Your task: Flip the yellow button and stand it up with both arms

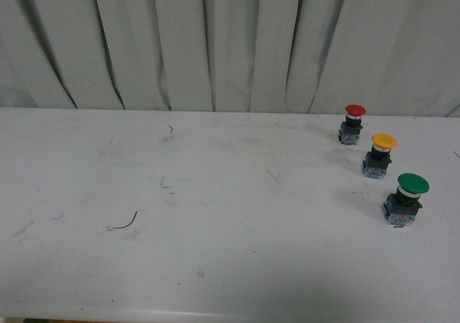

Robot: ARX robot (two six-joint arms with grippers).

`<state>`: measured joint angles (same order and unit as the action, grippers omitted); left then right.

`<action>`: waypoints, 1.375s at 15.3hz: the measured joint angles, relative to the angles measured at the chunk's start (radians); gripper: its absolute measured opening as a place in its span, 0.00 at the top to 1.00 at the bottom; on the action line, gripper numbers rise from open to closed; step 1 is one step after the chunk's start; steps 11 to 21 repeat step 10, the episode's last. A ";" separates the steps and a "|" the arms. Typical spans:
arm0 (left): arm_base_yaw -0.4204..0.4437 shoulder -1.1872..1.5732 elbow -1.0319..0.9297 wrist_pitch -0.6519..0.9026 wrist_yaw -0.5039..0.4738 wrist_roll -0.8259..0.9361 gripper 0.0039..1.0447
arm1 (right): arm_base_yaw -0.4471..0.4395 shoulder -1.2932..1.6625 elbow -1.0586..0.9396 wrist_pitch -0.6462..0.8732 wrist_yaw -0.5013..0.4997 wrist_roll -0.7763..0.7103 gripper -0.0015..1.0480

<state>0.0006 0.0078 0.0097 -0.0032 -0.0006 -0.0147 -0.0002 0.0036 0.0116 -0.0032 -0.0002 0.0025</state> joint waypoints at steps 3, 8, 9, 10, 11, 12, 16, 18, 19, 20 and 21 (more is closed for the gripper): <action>0.000 0.000 0.000 0.000 0.000 0.000 0.06 | 0.000 0.000 0.000 0.000 0.000 0.000 0.07; 0.000 0.000 0.000 0.000 0.000 0.000 0.06 | 0.000 0.000 0.000 0.000 0.000 0.000 0.06; 0.000 0.000 0.000 0.000 0.000 0.000 0.06 | 0.000 0.000 0.000 0.000 0.000 0.000 0.06; 0.000 0.000 0.000 0.000 0.000 0.000 0.06 | 0.000 0.000 0.000 0.000 0.000 0.000 0.06; 0.000 0.000 0.000 0.000 0.000 0.000 0.06 | 0.000 0.000 0.000 0.000 0.000 0.000 0.06; 0.000 0.000 0.000 0.000 0.000 0.000 0.06 | 0.000 0.000 0.000 0.000 0.000 0.000 0.06; 0.000 0.000 0.000 0.000 0.000 0.000 0.06 | 0.000 0.000 0.000 0.000 0.000 0.000 0.06; 0.000 0.000 0.000 0.000 0.000 0.000 0.06 | 0.000 0.000 0.000 0.000 0.000 0.000 0.06; 0.000 0.000 0.000 0.000 0.000 0.000 0.06 | 0.000 0.000 0.000 0.000 0.000 0.000 0.06; 0.000 0.000 0.000 0.000 0.000 0.000 0.06 | 0.000 0.000 0.000 0.000 0.000 0.000 0.06; 0.000 0.000 0.000 0.000 0.000 0.000 0.06 | 0.000 0.000 0.000 0.000 0.000 0.000 0.06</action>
